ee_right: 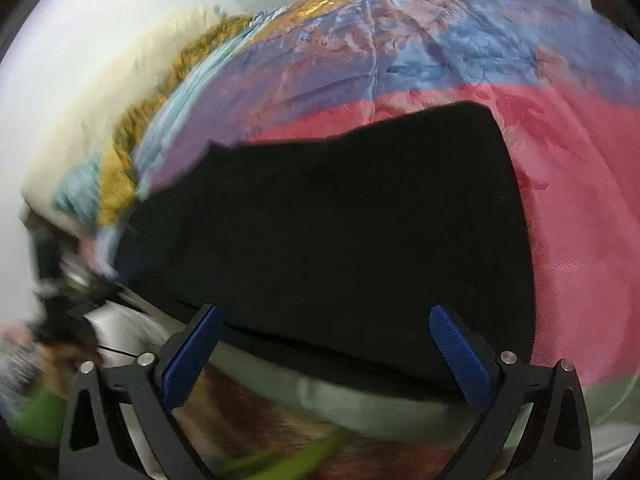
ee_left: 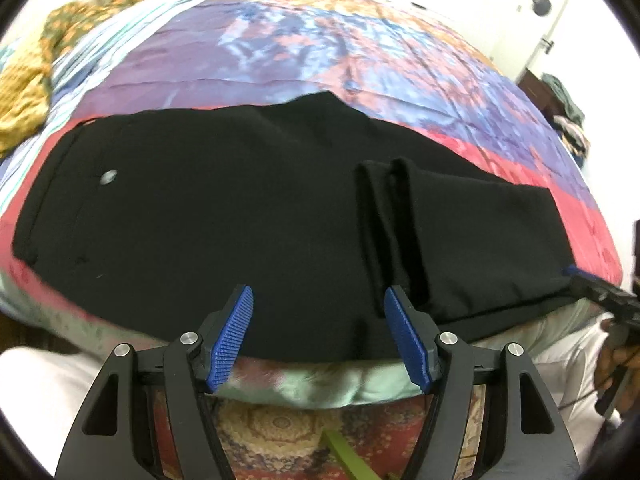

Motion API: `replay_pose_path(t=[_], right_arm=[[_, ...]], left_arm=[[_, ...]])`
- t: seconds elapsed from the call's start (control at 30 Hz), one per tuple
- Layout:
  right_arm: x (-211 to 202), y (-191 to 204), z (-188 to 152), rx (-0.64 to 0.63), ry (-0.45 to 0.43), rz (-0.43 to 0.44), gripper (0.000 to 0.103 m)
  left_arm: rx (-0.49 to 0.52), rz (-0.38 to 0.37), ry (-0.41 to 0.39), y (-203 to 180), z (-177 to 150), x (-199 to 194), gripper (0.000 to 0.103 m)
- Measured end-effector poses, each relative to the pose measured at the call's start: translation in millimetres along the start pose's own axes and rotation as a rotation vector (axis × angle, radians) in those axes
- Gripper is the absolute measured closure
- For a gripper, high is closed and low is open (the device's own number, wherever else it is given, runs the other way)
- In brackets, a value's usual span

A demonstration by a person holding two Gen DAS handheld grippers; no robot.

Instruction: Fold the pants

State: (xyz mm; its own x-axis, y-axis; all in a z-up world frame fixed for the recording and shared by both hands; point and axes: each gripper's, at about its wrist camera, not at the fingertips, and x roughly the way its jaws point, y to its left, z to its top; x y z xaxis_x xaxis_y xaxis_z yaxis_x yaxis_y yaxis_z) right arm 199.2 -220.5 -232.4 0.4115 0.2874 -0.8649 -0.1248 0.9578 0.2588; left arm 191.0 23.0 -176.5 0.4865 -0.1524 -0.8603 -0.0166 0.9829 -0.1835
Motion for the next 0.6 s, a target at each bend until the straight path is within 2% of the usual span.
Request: replay_pose_path(t=[0.07,0.13,0.2,0.3,0.37,0.4,0.43,0.6], right_arm=[[-19.1,11.6,14.9,-0.007,-0.078,0.013,0.001],[-29.2,18.4,33.0,-0.032,-0.136,0.000,0.000],[-22.6,15.9,54.4,-0.043,-0.139,-0.057,0.000],[16.0,-12.2,72.8,0.063,-0.037,-0.141,0.000],[45.2,-34.7,70.3,0.145,0.091,-0.140,0.000],[47.0,-35.0,70.9,0.144,0.092,-0.157,0.000],[41.7,-31.1,71.2,0.127,0.062,-0.169,0.001],[-34.9,6.0,54.9,0.025,-0.247,-0.190,0.000]], left_arm=[[-0.043,-0.008,-0.029,10.7,-1.7,-6.6,0.024],[-0.075,-0.015,-0.047,18.5,-3.3,-9.3,0.023],[-0.100,-0.019,-0.044,23.5,-3.9,-6.5,0.023],[-0.090,-0.012,-0.058,22.9,-5.6,-7.2,0.023],[-0.081,-0.006,-0.067,23.4,-7.6,-9.5,0.023],[-0.081,-0.003,-0.073,25.0,-9.0,-11.5,0.023],[-0.084,-0.003,-0.078,26.7,-9.5,-12.6,0.023],[-0.128,-0.008,-0.095,36.9,-9.7,-14.2,0.023]])
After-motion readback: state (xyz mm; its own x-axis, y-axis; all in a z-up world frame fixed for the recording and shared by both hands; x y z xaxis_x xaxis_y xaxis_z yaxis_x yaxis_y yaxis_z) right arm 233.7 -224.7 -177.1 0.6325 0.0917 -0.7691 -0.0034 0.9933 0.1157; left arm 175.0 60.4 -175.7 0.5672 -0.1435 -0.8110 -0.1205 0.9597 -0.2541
